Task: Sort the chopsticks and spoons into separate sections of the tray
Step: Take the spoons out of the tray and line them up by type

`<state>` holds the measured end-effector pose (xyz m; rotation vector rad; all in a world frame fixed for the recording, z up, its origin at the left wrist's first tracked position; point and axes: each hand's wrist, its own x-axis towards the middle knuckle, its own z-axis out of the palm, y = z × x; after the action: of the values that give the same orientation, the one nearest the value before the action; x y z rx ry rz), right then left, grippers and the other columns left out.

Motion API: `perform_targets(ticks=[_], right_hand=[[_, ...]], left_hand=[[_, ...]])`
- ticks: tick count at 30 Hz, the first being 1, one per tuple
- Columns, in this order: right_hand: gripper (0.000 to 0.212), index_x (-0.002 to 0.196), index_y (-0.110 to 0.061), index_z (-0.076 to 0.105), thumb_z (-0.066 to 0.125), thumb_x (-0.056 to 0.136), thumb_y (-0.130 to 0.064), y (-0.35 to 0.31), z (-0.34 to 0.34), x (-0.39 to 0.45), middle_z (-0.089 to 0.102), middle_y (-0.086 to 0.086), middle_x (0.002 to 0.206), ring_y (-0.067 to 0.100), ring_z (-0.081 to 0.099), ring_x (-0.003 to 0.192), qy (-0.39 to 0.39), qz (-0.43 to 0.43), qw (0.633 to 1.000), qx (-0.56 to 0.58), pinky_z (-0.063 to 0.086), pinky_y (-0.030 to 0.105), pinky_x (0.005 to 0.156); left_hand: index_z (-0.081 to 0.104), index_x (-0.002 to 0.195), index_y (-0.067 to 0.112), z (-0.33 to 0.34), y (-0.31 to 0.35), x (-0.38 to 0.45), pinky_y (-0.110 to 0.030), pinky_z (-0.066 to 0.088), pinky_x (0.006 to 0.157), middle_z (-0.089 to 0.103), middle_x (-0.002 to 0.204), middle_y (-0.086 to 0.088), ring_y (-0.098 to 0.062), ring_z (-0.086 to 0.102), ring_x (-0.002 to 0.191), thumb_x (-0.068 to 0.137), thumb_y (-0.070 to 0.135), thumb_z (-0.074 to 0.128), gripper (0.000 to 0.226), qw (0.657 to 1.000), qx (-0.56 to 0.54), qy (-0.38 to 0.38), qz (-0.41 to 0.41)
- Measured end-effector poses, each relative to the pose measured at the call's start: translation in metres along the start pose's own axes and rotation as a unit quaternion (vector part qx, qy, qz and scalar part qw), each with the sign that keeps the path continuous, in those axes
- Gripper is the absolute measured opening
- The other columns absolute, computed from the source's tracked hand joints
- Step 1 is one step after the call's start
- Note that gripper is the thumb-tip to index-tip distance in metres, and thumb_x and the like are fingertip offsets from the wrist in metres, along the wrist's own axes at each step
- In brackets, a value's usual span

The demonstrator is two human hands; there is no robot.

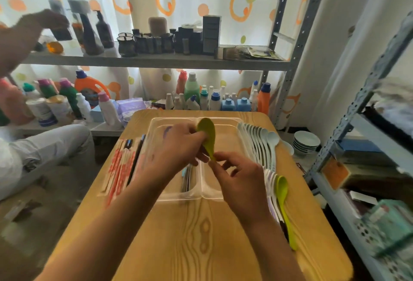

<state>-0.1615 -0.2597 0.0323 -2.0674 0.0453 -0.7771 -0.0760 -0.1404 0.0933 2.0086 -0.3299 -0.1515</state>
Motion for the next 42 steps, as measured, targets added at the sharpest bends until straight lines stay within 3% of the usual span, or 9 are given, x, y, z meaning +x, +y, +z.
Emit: perform_targets(ticks=[6,10,13,19,21,23,28,35,42], right_hand=[[0.014,0.101,-0.021,0.076,0.074,0.087,-0.020,0.008,-0.025,-0.037,0.071,-0.010,0.085,0.007,0.060,0.070,-0.004,-0.033,0.996,-0.088,0.048,0.017,0.061],[0.019,0.105,-0.020,0.075,0.069,0.087,-0.015,0.016,-0.044,-0.053,0.071,-0.008,0.089,0.002,0.059,0.073,0.026,0.006,0.992,-0.120,0.049,0.015,0.065],[0.022,0.109,-0.018,0.073,0.069,0.087,-0.015,0.027,-0.065,-0.059,0.069,-0.010,0.086,-0.002,0.060,0.079,0.050,0.071,0.991,-0.103,0.049,0.011,0.068],[0.012,0.099,-0.021,0.072,0.069,0.088,-0.020,0.070,-0.102,-0.057,0.064,-0.013,0.078,-0.003,0.060,0.072,0.054,0.252,0.959,-0.121,0.046,0.011,0.057],[0.002,0.085,-0.023,0.071,0.070,0.086,-0.022,0.087,-0.106,-0.053,0.069,-0.006,0.080,0.003,0.063,0.073,0.041,0.297,0.944,-0.141,0.055,0.025,0.064],[0.014,0.074,-0.027,0.065,0.070,0.087,-0.023,0.098,-0.106,-0.051,0.067,-0.007,0.077,0.006,0.062,0.073,0.025,0.327,0.933,-0.148,0.056,0.030,0.066],[0.004,0.090,-0.019,0.072,0.069,0.089,-0.021,0.109,-0.098,-0.048,0.062,-0.010,0.076,0.001,0.057,0.072,0.029,0.332,0.930,-0.157,0.046,0.022,0.060],[0.021,0.068,-0.026,0.069,0.065,0.088,-0.027,0.114,-0.089,-0.047,0.070,-0.006,0.070,0.013,0.066,0.070,0.004,0.337,0.930,-0.148,0.059,0.041,0.068],[0.027,0.067,-0.013,0.072,0.063,0.091,-0.022,0.117,-0.096,-0.045,0.068,0.003,0.064,0.021,0.064,0.064,0.004,0.328,0.939,-0.107,0.052,0.037,0.056]], left_hand=[[0.061,0.088,0.008,0.034,0.004,-0.026,-0.029,0.059,0.060,0.071,0.075,-0.011,-0.019,0.072,0.064,0.097,0.023,0.052,0.020,0.996,0.027,-0.071,-0.035],[0.066,0.095,0.011,0.054,0.017,-0.035,-0.028,0.058,0.061,0.072,0.084,-0.006,-0.018,0.071,0.072,0.096,0.044,0.049,0.037,0.990,0.042,-0.138,-0.011],[0.065,0.104,0.015,0.066,0.020,-0.036,-0.028,0.058,0.064,0.071,0.091,-0.001,-0.014,0.069,0.079,0.095,0.048,0.049,0.038,0.988,0.055,-0.139,0.027],[0.064,0.103,0.015,0.071,0.014,-0.033,-0.021,0.056,0.059,0.071,0.088,0.001,-0.011,0.070,0.075,0.097,0.025,0.054,0.016,0.990,0.019,-0.136,0.040],[0.064,0.102,0.015,0.068,0.010,-0.029,-0.021,0.055,0.058,0.071,0.088,0.001,-0.010,0.070,0.074,0.097,0.023,0.054,0.014,0.991,0.018,-0.129,0.037],[0.065,0.102,0.014,0.065,0.005,-0.026,-0.020,0.055,0.058,0.072,0.087,0.001,-0.010,0.070,0.072,0.097,0.022,0.053,0.015,0.991,0.014,-0.126,0.034],[0.064,0.101,0.015,0.057,-0.004,-0.017,-0.022,0.055,0.060,0.073,0.087,0.000,-0.011,0.071,0.073,0.098,0.020,0.053,0.013,0.992,0.004,-0.125,0.029],[0.065,0.096,0.018,0.050,-0.018,-0.008,-0.024,0.055,0.059,0.073,0.084,0.000,-0.014,0.071,0.074,0.097,0.014,0.052,0.013,0.995,-0.027,-0.097,0.016],[0.064,0.097,0.018,0.049,-0.028,-0.006,-0.020,0.054,0.057,0.073,0.084,0.000,-0.014,0.071,0.073,0.097,0.013,0.052,0.013,0.996,-0.035,-0.087,0.009]])
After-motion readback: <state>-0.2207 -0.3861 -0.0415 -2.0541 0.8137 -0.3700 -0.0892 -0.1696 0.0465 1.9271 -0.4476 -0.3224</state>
